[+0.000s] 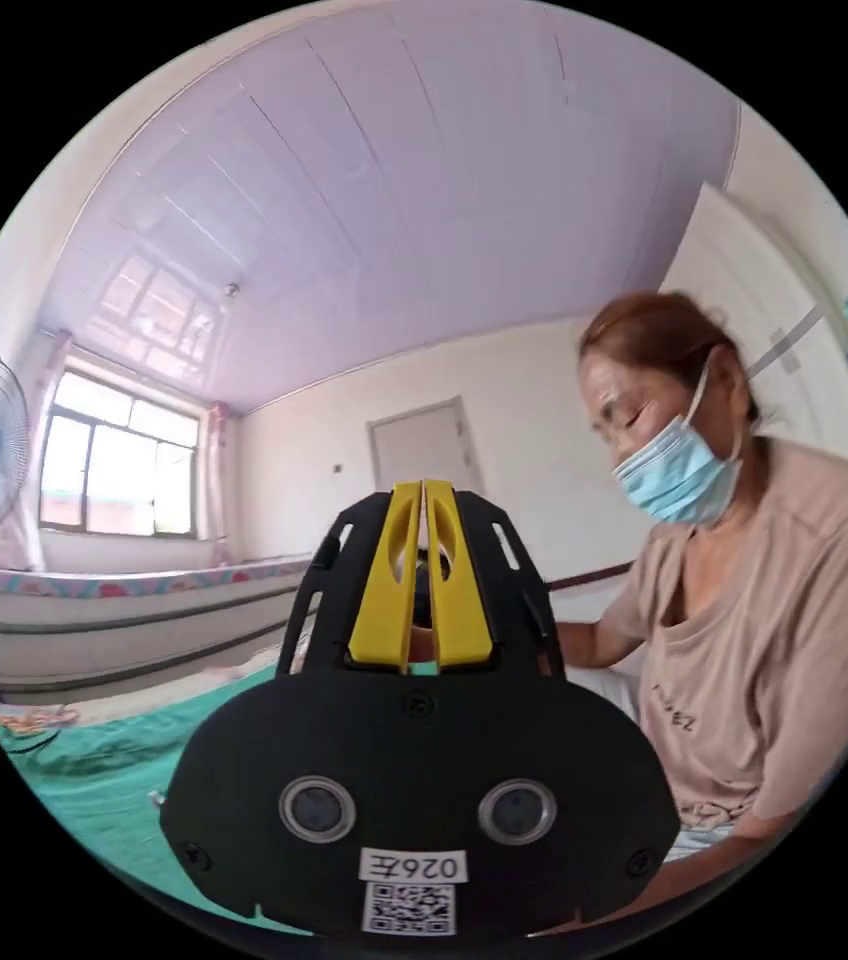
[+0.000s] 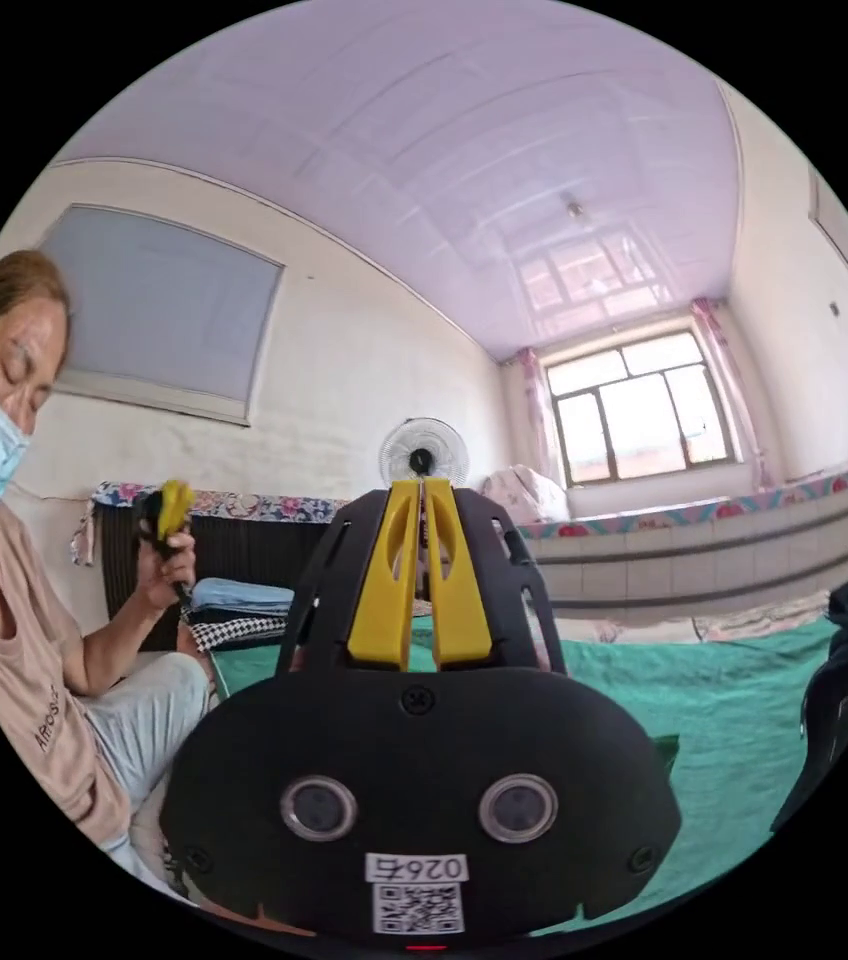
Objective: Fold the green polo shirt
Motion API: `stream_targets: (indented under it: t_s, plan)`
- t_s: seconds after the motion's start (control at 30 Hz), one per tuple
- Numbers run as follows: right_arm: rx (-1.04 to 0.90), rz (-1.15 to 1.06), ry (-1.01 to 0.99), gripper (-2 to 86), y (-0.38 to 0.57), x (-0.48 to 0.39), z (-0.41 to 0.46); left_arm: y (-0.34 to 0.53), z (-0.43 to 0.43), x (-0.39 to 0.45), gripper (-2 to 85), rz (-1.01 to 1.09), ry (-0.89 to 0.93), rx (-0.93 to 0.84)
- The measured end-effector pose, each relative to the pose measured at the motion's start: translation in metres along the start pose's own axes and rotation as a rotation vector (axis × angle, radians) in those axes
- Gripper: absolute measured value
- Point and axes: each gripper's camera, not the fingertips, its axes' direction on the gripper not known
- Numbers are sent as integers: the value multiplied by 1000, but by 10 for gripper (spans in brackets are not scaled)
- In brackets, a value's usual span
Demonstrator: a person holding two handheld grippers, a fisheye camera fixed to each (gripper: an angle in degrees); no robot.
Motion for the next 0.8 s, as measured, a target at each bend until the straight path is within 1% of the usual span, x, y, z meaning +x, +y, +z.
stream_targets:
  t_s: [0.03, 0.07, 0.13, 0.17, 0.2, 0.23, 0.27, 0.33, 0.37, 0.4, 0.47, 0.5, 0.53, 0.57, 0.6, 0.7, 0.77, 0.8]
  plan:
    - [0, -3, -42, 39, -5, -7, -12, 7, 21, 7, 102, 16, -48, -108]
    - [-26, 3, -60, 56, -8, -9, -19, 13, 32, 11, 120, 23, -71, -156]
    - [-94, -6, -85, 43, -10, -7, -22, 44, 81, 23, 135, 59, -163, -408]
    - [-129, -5, -85, 22, -8, -2, -26, 55, 95, 27, 136, 77, -193, -489]
    - [-143, 1, -77, 12, -6, 2, -29, 76, 118, 36, 143, 119, -241, -617]
    - [-165, 25, -42, 3, -3, 11, -34, 97, 140, 46, 156, 155, -250, -716]
    - [-174, 51, -3, -3, -1, 23, -40, 107, 150, 50, 161, 167, -240, -757]
    - [-178, 95, 36, -6, 4, 44, -50, 143, 190, 61, 187, 146, -145, -904]
    - [-174, 133, 42, -8, 7, 60, -57, 151, 200, 62, 194, 138, -123, -940]
    - [-169, 150, 39, -8, 9, 68, -61, 167, 220, 65, 195, 141, -103, -1013]
    - [-165, 210, 38, -9, 20, 99, -71, 192, 250, 66, 176, 176, -128, -1158]
    - [-167, 220, 41, -9, 24, 107, -72, 205, 266, 65, 147, 192, -91, -1234]
    - [-178, 233, 52, -9, 31, 121, -74, 202, 271, 62, 107, 161, 3, -1225]
    - [-198, 239, 69, -9, 40, 134, -75, 201, 274, 59, 88, 141, 42, -1233]
    - [-209, 241, 77, -9, 45, 140, -75, 198, 277, 49, 49, 85, 58, -1238]
    - [-281, 226, 101, -9, 71, 170, -69, 193, 271, 28, 19, 52, -18, -1217]
    - [-369, 206, 108, -9, 99, 195, -59, 186, 259, 12, 12, -2, -42, -1164]
    - [-392, 203, 107, -9, 107, 201, -56, 177, 248, 1, 10, -52, -52, -1102]
